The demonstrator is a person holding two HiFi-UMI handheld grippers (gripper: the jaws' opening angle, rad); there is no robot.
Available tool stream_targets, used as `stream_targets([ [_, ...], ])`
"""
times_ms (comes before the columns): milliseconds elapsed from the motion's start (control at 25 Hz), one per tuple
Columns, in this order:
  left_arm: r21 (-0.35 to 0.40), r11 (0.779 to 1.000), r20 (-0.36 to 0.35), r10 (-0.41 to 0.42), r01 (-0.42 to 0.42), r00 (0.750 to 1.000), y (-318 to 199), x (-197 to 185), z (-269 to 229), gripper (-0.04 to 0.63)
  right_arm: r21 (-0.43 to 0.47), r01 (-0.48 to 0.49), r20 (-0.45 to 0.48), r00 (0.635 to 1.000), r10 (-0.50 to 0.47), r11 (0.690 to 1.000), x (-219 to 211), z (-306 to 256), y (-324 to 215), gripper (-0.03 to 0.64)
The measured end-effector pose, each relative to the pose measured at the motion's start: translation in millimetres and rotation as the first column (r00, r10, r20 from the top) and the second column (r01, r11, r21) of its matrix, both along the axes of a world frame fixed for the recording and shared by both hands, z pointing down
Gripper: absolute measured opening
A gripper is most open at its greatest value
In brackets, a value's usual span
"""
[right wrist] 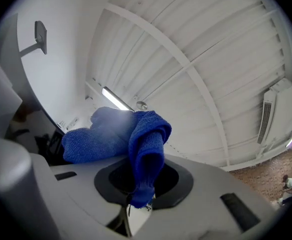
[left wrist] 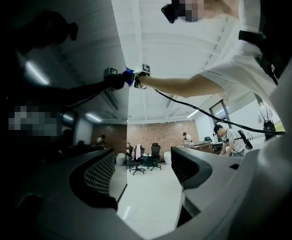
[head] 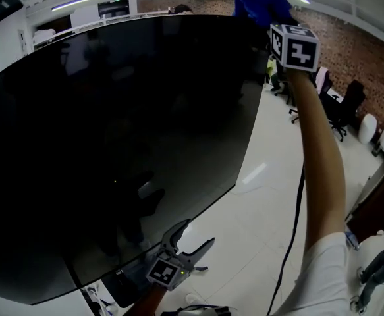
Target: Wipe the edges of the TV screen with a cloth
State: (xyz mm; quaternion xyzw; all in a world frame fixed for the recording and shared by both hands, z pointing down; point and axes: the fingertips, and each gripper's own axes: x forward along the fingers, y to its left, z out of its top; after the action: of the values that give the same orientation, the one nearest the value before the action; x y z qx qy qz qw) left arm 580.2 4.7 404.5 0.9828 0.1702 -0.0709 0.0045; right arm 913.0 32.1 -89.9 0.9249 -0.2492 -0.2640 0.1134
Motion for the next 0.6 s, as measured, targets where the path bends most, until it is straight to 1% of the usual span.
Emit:
stream_targets([
  [160,0.004,0.999,0.014,0.048,-0.048,0.999,16,35,10,0.333,0.030,-0.031,-0.016,0.999,0.031,0.999,17,2,22,0.075],
  [240,0.000,0.997,0.021,0.074,-0.074,0.997,24,48,14,0.333,0.026,-0.017,0.034,0.999,0.016,1.000,30,22,29,0.071],
  [320,-0.003,0.995,0.024,0.098,-0.098,0.995,33,57,17,0.333,-0.004,0.022,0.097,0.995,-0.022,1.000,43,57,30,0.071],
  [400,-0.004,0.993,0.031,0.117,-0.117,0.993,39,62,22,0.333,-0.039,0.057,0.130,0.990,-0.052,0.998,46,100,28,0.071],
  [520,-0.007,0.990,0.053,0.138,-0.138,0.989,47,66,34,0.333,-0.113,0.099,0.145,0.986,-0.082,0.989,32,176,16,0.069],
  [600,-0.005,0.989,0.067,0.147,-0.147,0.987,52,68,42,0.333,-0.149,0.128,0.180,0.979,-0.100,0.981,18,234,6,0.071],
])
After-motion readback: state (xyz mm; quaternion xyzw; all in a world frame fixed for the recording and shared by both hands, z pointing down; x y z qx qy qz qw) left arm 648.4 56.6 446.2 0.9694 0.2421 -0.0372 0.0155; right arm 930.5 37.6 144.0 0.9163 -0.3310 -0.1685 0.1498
